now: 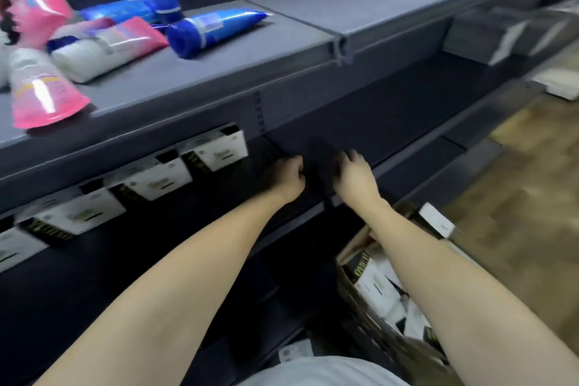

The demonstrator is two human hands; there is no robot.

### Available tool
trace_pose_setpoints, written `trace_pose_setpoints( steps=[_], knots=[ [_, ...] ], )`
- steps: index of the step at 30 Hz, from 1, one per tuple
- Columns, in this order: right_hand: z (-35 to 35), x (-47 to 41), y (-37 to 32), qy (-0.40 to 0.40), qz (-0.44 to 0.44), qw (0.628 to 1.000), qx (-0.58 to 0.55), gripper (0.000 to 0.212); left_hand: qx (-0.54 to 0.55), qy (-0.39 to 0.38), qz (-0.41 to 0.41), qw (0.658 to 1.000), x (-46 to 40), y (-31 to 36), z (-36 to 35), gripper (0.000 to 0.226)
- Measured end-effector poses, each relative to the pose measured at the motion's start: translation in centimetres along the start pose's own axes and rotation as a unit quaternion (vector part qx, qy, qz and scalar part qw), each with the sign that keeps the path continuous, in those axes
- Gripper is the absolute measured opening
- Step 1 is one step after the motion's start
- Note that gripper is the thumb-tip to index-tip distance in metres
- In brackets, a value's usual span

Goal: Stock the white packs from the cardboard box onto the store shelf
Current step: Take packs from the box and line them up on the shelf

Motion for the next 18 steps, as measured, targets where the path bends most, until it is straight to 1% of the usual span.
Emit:
trace_pose_setpoints(
  steps=[4, 7, 8, 10, 12, 15, 18],
  knots=[
    [1.3, 7.0, 7.0, 0.004, -0.117, 0.993, 0.013, 0.029, 0.008, -0.061, -0.072, 0.995, 1.5, 5.5, -3.7, 0.004],
    [0.9, 12.0, 11.3, -0.03, -0.192, 0.981, 0.007, 0.024, 0.003, -0.097, -0.098, 0.99, 2.8, 8.4, -7.1, 0.008],
    [0.5, 13.4, 12.4, -0.056, -0.21, 0.976, 0.003, 0.025, -0.001, -0.109, -0.101, 0.989, 3.2, 9.1, -8.3, 0.01],
    [-0.4, 15.8, 14.2, -0.113, -0.241, 0.964, -0.005, 0.034, -0.017, -0.136, -0.105, 0.985, 4.1, 10.2, -10.9, 0.011],
    [-1.0, 17.6, 15.6, -0.143, -0.264, 0.954, -0.009, 0.041, -0.037, -0.158, -0.105, 0.981, 5.0, 11.1, -13.3, 0.009],
    [-1.6, 19.3, 17.4, -0.161, -0.284, 0.945, -0.012, 0.046, -0.065, -0.191, -0.109, 0.973, 5.6, 12.3, -16.5, 0.01],
    [-1.6, 20.3, 19.3, -0.146, -0.31, 0.939, -0.005, 0.052, -0.097, -0.22, -0.11, 0.964, 5.7, 13.6, -19.0, 0.022]
  ],
)
Point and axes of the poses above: each hand's wrist, its own x-axis away from the middle knuckle, its own z-axis out of the back of the hand, y = z × x, the point moved 3 cm from there along -x, towards the middle knuckle, and after that the axes turned 11 degrees about z, right-handed, at the moved point
